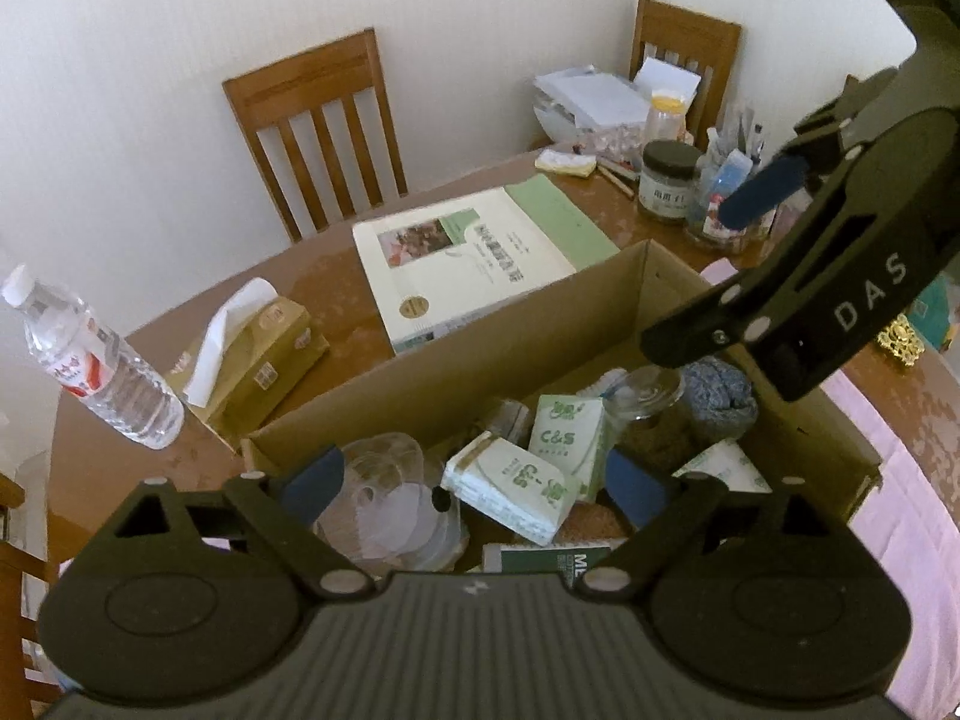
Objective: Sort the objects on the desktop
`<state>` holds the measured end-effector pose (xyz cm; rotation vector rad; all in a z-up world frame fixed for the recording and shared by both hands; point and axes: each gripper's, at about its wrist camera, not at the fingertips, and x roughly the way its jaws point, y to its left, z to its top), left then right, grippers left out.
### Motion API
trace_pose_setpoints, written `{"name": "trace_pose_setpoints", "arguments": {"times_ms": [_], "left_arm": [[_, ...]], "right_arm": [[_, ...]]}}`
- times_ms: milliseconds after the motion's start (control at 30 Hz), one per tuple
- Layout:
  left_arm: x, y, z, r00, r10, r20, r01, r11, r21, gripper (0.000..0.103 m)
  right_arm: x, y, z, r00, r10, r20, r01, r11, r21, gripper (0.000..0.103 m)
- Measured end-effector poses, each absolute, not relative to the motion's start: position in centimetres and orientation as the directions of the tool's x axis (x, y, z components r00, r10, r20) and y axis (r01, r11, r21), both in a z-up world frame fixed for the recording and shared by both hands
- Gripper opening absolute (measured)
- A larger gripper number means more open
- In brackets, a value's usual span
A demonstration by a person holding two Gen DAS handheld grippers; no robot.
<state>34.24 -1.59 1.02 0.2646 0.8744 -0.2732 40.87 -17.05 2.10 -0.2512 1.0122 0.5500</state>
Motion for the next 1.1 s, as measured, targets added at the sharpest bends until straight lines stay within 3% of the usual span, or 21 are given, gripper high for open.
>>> {"name": "trace_pose_setpoints", "arguments": {"times_ms": [567, 1100], "left_arm": [[26.9, 0.0, 4.2, 0.703, -0.099, -0.704, 0.23, 0.969, 0.094, 0.101], [19.8, -0.3, 3.6, 0.725, 0.039, -0.687, 0.084, 0.986, 0.146, 0.102]], "right_arm": [[34.0, -18.9, 3.3, 0.411, 0.268, -0.871, -0.414, 0.906, 0.084, 0.103], [25.9, -18.6, 3.6, 0.448, 0.24, -0.861, -0.365, 0.928, 0.068, 0.103]]}}
